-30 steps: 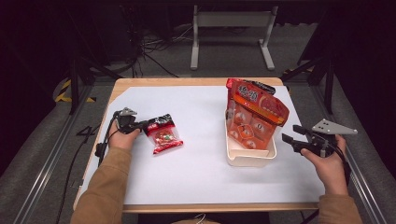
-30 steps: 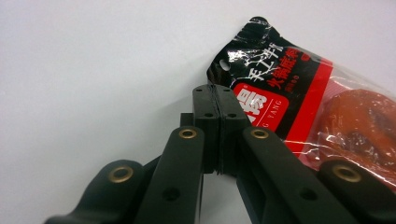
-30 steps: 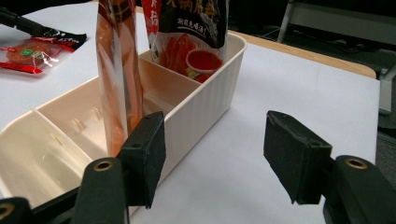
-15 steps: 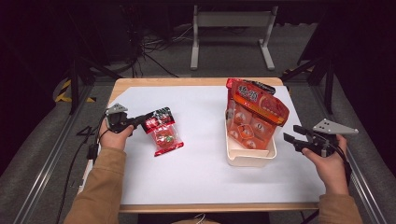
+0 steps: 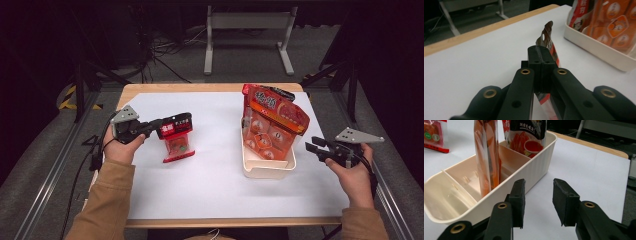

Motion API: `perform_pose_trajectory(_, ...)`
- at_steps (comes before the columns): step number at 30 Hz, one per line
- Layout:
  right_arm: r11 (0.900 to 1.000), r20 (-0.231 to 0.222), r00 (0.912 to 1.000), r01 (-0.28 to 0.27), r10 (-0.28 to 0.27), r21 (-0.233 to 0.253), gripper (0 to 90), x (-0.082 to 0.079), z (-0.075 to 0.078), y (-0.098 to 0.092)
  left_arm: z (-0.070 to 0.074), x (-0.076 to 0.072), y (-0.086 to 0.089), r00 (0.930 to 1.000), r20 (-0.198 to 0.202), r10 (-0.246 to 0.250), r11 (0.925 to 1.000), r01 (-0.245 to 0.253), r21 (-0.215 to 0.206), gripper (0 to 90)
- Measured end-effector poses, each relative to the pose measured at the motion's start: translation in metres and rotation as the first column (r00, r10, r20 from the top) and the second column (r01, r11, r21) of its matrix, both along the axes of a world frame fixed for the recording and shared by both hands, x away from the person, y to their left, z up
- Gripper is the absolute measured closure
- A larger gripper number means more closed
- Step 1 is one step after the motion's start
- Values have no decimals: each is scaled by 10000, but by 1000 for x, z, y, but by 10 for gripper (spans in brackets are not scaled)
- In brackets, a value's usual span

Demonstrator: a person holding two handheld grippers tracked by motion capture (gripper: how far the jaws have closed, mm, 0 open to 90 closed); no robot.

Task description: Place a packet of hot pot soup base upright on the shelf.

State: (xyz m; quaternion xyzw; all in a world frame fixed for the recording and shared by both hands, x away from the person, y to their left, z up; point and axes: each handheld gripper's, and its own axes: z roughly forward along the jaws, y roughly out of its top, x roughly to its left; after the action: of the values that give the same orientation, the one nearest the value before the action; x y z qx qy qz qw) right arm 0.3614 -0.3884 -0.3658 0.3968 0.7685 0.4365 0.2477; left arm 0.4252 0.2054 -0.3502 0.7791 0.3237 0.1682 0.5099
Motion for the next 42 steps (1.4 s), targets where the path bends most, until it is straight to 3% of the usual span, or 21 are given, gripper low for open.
perform_pose_trajectory(9, 10000, -163, 9999, 52, -51, 45, 641, 1, -3, -3, 22, -13, -3, 9965, 558, -619, 9980, 610, 178, 900)
perform_pose_trajectory(14, 10000, -331, 9994, 89, -88, 41, 641, 3, -6, -4, 30, -18, -2, 9944, 652, -830, 9965, 829, 53, 900)
perform_pose_trajectory(15, 9999, -374, 9993, 101, -99, 48, 641, 3, -7, -4, 34, -22, -3, 9930, 628, -998, 9948, 1007, -118, 900)
perform_pose_trajectory(21, 9999, -381, 9992, 95, -89, 138, 642, 2, -7, -6, 44, -32, -8, 9870, 696, -1449, 9893, 1457, -66, 900)
perform_pose_trajectory(24, 9998, -438, 9990, 76, -67, 196, 643, 2, -7, -7, 51, -38, -11, 9807, 732, -1812, 9834, 1804, 178, 900)
perform_pose_trajectory(26, 9997, -601, 9982, -29, 43, 243, 643, 2, -8, -8, 53, -39, -11, 9807, 703, -1827, 9826, 1798, 456, 900)
perform_pose_trajectory(29, 9998, -840, 9964, -97, 111, 164, 643, 4, -11, -7, 57, -44, -10, 9778, 734, -1963, 9797, 1925, 553, 900)
perform_pose_trajectory(34, 9998, -910, 9957, -142, 151, 100, 643, 5, -12, -6, 61, -49, -8, 9751, 738, -2092, 9775, 2064, 430, 900)
perform_pose_trajectory(42, 9998, -951, 9953, -177, 181, 46, 642, 8, -12, -5, 71, -52, -20, 9628, 948, -2529, 9675, 2520, 209, 900)
